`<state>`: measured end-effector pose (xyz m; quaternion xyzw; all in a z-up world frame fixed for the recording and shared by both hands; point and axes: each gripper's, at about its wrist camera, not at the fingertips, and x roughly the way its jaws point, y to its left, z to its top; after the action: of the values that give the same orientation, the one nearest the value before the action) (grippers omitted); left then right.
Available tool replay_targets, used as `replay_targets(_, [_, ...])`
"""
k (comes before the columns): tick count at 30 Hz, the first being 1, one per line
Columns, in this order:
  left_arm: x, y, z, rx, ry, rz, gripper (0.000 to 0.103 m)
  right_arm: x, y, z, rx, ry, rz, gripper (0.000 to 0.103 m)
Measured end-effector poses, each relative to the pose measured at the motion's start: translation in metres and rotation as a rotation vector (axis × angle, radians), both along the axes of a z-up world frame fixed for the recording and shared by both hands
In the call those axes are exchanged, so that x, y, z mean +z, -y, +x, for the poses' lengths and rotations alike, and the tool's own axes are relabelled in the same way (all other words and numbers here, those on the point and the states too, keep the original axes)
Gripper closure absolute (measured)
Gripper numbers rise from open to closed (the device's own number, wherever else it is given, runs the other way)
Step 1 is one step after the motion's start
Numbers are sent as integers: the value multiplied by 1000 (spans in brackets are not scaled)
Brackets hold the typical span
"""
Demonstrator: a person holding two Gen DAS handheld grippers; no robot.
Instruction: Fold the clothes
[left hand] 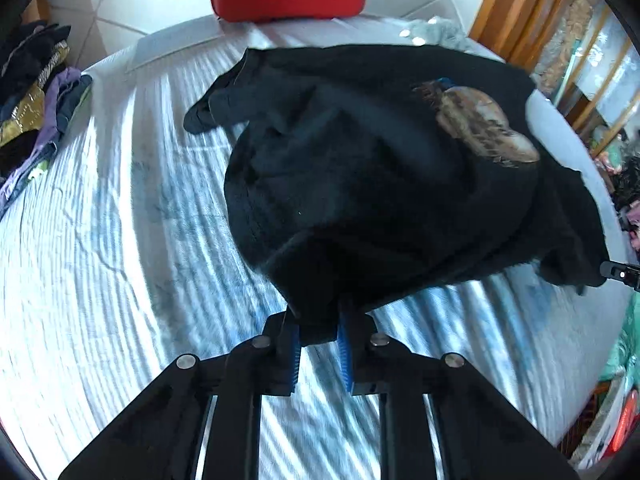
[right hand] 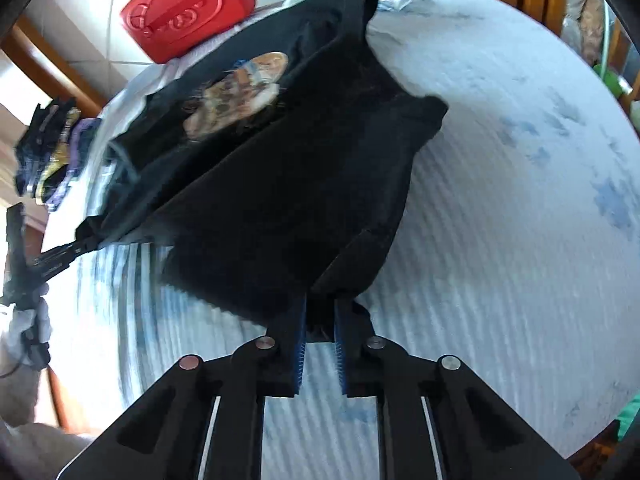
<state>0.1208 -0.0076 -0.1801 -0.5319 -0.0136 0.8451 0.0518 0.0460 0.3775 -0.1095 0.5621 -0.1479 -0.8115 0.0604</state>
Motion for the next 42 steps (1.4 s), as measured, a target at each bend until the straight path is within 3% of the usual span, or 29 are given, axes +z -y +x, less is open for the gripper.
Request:
replay_targets(5, [41, -3, 25, -18, -43, 41, 89, 53, -19, 24, 14, -22, -127, 98])
replay_targets(7, [50, -2, 10, 2, -64, 51, 89, 77, -30, 16, 8, -87, -160, 98])
replay_targets(10, [43, 3, -34, 39, -69, 40, 89, 93, -34, -26, 10, -167, -121, 98])
replay_targets(12, [29, 5, -65, 63, -53, 32, 86, 82, -34, -63, -15, -152, -28, 95])
replay_targets(13, [21, 6, -80, 74, -34, 14, 73, 74, -35, -78, -38, -136, 29, 92])
replay_targets(14, [17, 8, -86, 84, -21, -1, 56, 67, -36, -87, -58, -119, 77, 80])
replay_targets(15, [15, 10, -85, 86, -18, -2, 52, 60, -37, -94, -76, -102, 120, 69])
replay_targets(19, [14, 18, -63, 74, -35, 16, 52, 54, -43, -80, -87, -99, 107, 68])
replay_targets(24, [-7, 31, -41, 109, 38, 8, 58, 41, -45, -48, -116, -77, 65, 68])
replay_targets(25, [-10, 30, -40, 109, 47, 8, 63, 39, -43, -44, -120, -72, 61, 68])
replay_targets(34, [-22, 19, -42, 66, 59, -34, 63, 13, -33, -30, -81, -17, 44, 68])
replay_targets(38, [-19, 20, -39, 47, 34, -55, 63, 11, -38, -18, -92, -19, 63, 47])
replay_targets(42, [-15, 28, -42, 55, 24, -38, 63, 7, -37, -6, -54, -6, 70, 47])
